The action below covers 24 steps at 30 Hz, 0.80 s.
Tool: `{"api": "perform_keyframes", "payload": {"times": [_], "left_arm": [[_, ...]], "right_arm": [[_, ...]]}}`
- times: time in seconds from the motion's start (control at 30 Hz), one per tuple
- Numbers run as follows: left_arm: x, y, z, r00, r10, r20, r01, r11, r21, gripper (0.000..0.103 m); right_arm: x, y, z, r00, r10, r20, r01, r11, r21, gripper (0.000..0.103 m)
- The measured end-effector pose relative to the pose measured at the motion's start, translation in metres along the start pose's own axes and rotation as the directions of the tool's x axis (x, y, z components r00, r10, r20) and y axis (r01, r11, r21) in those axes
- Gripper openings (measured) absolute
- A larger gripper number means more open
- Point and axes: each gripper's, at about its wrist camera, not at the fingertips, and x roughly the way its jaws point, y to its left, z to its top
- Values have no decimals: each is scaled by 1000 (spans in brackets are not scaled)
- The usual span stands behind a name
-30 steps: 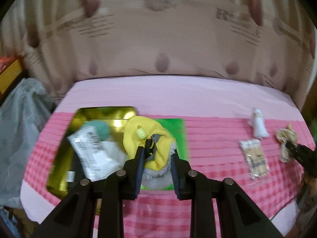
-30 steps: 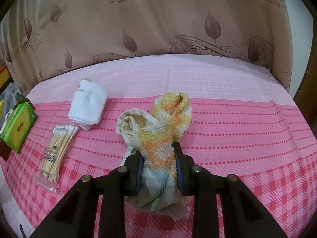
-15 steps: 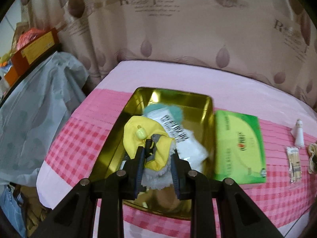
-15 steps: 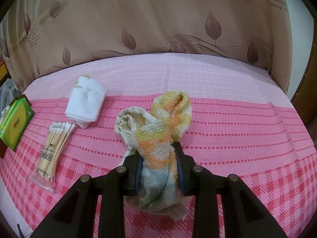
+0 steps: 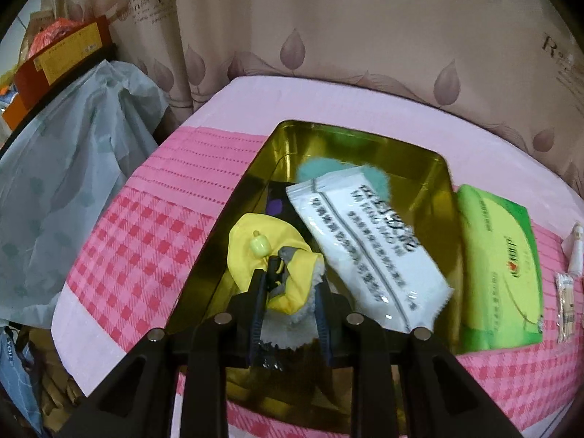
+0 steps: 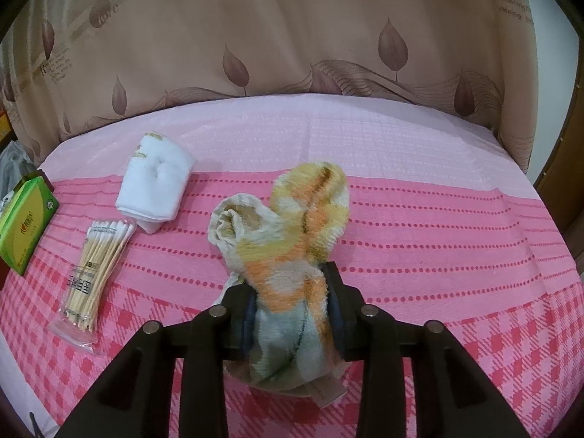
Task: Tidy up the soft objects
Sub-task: 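Carry the yellow toy into the gold tray and open the left tool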
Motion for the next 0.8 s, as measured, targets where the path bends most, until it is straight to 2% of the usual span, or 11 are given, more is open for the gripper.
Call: {"api": "perform_keyframes", "payload": {"times": [0.2, 0.3, 0.63, 0.8], "left_arm": [[17, 8, 5, 1000, -6, -13, 6, 1000, -4, 26], [19, 10, 6, 1000, -11, -14, 11, 1000, -2, 31], [12, 6, 2, 1000, -1, -3, 1, 1000, 17, 40], [0, 2, -3, 1000, 12, 21, -13, 1000, 25, 41]], "right_arm": [[2, -2, 0, 1000, 4, -17, -4, 1000, -1, 35], [2, -1, 1, 1000, -5, -18, 5, 1000, -9, 35], [-1, 5, 0, 1000, -29, -10, 28, 999, -40, 30], [-3, 10, -1, 999, -39, -1, 39, 998, -58, 28]]}}
